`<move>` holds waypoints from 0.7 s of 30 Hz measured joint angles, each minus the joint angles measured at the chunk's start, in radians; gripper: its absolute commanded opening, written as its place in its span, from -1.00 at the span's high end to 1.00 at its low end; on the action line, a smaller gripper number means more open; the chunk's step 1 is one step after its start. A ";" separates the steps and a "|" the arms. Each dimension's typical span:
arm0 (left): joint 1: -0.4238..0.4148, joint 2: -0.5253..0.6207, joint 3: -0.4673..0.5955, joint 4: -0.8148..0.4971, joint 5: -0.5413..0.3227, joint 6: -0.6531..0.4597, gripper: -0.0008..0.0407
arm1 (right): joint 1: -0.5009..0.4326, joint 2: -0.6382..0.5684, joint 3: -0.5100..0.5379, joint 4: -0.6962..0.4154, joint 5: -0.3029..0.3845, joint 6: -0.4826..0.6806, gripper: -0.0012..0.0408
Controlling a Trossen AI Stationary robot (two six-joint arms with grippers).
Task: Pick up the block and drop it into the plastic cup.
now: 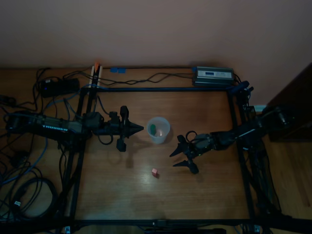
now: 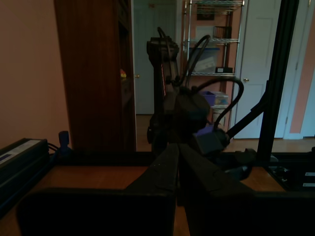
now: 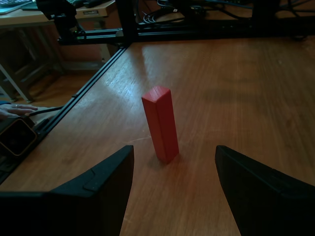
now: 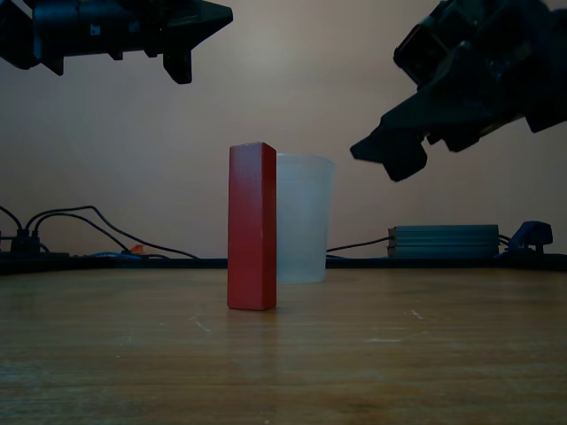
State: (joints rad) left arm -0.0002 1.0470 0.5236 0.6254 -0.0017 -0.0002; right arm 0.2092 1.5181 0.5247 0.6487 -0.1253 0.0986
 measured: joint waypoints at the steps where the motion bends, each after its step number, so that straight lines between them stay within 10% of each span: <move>1: 0.000 0.000 0.000 0.000 0.000 0.000 0.96 | 0.000 0.013 0.003 0.013 0.003 0.002 -0.13; 21: 0.000 0.000 0.000 0.000 0.000 0.000 0.96 | 0.011 0.238 0.147 0.048 -0.026 0.031 -0.13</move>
State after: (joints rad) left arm -0.0002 1.0470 0.5236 0.6254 -0.0017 -0.0006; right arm 0.2199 1.7557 0.6716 0.6964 -0.1513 0.1291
